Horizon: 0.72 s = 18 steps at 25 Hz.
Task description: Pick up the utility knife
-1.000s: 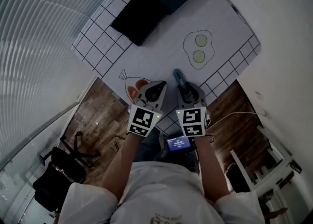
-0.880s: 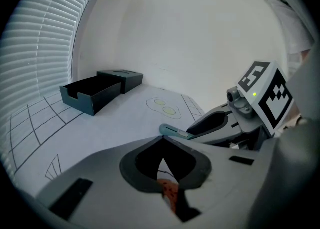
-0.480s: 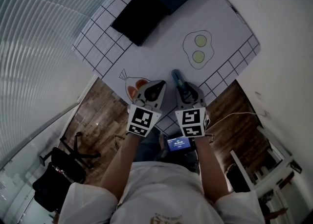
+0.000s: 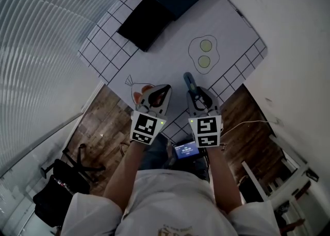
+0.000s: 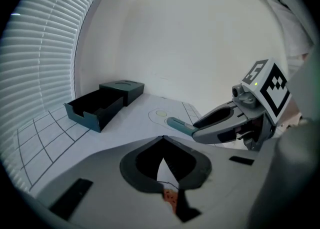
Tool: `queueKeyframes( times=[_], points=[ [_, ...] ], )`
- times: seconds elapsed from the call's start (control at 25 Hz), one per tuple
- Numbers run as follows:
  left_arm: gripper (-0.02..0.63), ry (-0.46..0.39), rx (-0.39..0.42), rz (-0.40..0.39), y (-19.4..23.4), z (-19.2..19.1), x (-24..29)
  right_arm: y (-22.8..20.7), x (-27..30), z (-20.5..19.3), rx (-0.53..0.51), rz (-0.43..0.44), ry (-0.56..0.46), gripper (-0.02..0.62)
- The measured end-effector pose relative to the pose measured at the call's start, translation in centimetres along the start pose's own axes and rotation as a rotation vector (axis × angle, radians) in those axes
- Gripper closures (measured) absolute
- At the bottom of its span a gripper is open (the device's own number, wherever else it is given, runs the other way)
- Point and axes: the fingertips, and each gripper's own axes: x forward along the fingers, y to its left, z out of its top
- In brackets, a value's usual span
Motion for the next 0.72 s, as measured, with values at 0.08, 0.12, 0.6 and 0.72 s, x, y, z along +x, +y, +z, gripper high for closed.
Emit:
queueKeyframes(
  times=[0.08,0.12,0.6,0.72],
  points=[
    [0.600,-0.017,0.008,0.004,-0.1,0.8,-0.4,-0.1,-0.8,0.7,0.006,-0.002,-0.020,0.459],
    [0.600,-0.026,0.012,0.007,-0.2,1.3,-0.7,-0.1,-1.2,1.1,0.008,0.000,-0.030,0.459],
    [0.600,-0.157,0.083,0.069,-0.6,8.1,-5.6,0.4,-7.9,6.1,0.025,-0.004,-0.190,0.459],
    [0.600,-0.185,0.098,0.083,-1.0,9.6,-6.8,0.3,-9.5,7.2,0.022,-0.016,-0.227,0.459]
  ],
)
